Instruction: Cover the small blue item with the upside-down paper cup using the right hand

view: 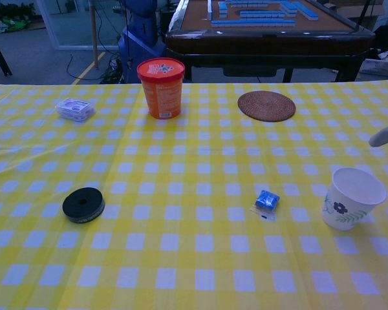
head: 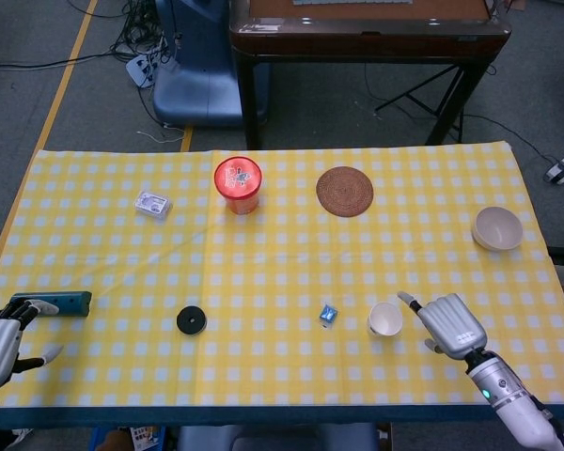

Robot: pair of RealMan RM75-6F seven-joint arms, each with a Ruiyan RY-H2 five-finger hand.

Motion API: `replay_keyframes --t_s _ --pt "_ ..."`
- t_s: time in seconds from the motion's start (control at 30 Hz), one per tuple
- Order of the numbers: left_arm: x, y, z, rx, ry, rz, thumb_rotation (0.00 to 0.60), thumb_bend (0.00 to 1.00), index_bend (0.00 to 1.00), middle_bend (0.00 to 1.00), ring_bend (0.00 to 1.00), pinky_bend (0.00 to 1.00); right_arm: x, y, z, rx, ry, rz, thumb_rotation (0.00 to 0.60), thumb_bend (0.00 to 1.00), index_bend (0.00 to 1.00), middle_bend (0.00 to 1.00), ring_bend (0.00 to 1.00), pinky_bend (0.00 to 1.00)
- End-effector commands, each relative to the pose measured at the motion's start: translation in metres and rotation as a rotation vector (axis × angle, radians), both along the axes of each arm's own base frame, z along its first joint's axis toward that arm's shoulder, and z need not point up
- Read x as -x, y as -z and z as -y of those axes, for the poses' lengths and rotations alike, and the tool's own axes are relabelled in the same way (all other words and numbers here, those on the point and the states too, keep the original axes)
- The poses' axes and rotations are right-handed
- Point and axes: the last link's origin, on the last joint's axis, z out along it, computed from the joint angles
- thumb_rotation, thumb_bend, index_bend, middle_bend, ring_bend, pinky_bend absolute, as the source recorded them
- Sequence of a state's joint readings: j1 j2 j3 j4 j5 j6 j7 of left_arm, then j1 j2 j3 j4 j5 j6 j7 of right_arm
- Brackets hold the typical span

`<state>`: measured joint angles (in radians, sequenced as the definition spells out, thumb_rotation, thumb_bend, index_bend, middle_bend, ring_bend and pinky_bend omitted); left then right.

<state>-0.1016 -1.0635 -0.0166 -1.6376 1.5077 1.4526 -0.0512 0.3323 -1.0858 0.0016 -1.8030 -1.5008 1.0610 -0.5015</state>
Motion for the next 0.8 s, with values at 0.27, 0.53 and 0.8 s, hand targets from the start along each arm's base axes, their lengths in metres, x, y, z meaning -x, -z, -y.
replay_keyframes --t_s 0.27,0.53,0.8 --pt "-0.001 -0.006 0.004 -0.002 -0.003 0.003 0.6 0.1 0.46 0.37 0.24 0.37 -0.023 0.034 0.011 -0.042 -0.015 -0.022 0.6 0.0 0.16 0.98 0.97 1.0" --pt "0.0 -0.008 0.005 -0.001 -0.01 0.004 0.6 0.1 0.46 0.37 0.24 0.38 -0.032 0.046 0.012 -0.058 -0.026 -0.027 0.6 0.0 0.16 0.98 0.97 1.0" --pt "-0.001 -0.009 0.006 -0.002 -0.004 0.008 0.6 0.1 0.46 0.37 0.24 0.38 -0.035 0.053 0.015 -0.062 -0.02 -0.033 0.6 0.0 0.29 0.98 0.97 1.0"
